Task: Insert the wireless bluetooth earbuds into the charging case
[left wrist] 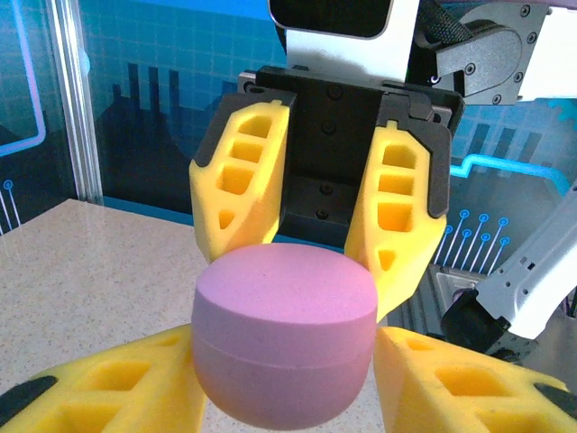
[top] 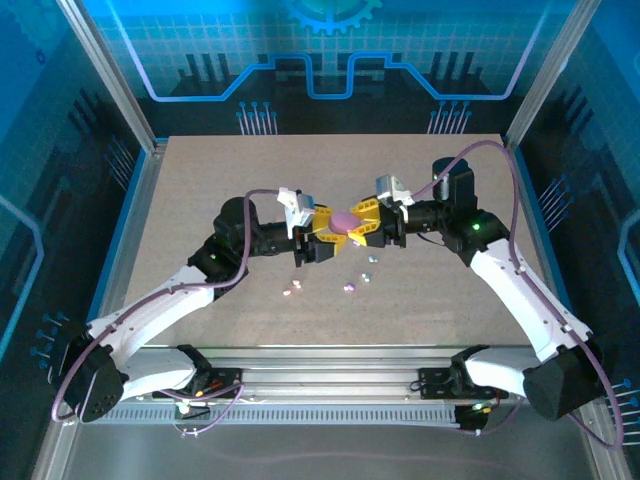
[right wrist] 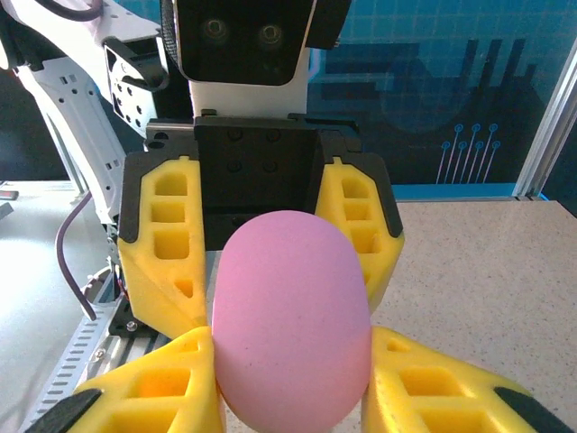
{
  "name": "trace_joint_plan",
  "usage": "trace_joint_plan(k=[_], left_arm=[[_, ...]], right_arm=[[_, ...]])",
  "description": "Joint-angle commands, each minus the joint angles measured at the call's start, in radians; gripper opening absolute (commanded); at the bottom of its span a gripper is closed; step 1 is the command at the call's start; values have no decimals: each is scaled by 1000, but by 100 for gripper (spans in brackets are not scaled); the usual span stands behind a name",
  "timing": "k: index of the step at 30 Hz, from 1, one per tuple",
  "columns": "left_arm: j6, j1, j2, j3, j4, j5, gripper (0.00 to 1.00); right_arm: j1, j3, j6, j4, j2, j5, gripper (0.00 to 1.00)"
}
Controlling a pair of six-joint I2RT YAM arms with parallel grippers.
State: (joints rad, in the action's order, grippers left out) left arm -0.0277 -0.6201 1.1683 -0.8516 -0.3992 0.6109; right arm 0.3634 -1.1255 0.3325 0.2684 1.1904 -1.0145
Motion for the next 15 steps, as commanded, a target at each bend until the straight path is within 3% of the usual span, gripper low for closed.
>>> trace_joint_plan(k=[1,15], left_arm=[[-10,-7,11,-46,-21,57,50],[48,-6,18,-60,52,79,42]], right_arm=[[1,19,41,-12,-12,10,35],[12,5,-8,-31,-5,-9,36]])
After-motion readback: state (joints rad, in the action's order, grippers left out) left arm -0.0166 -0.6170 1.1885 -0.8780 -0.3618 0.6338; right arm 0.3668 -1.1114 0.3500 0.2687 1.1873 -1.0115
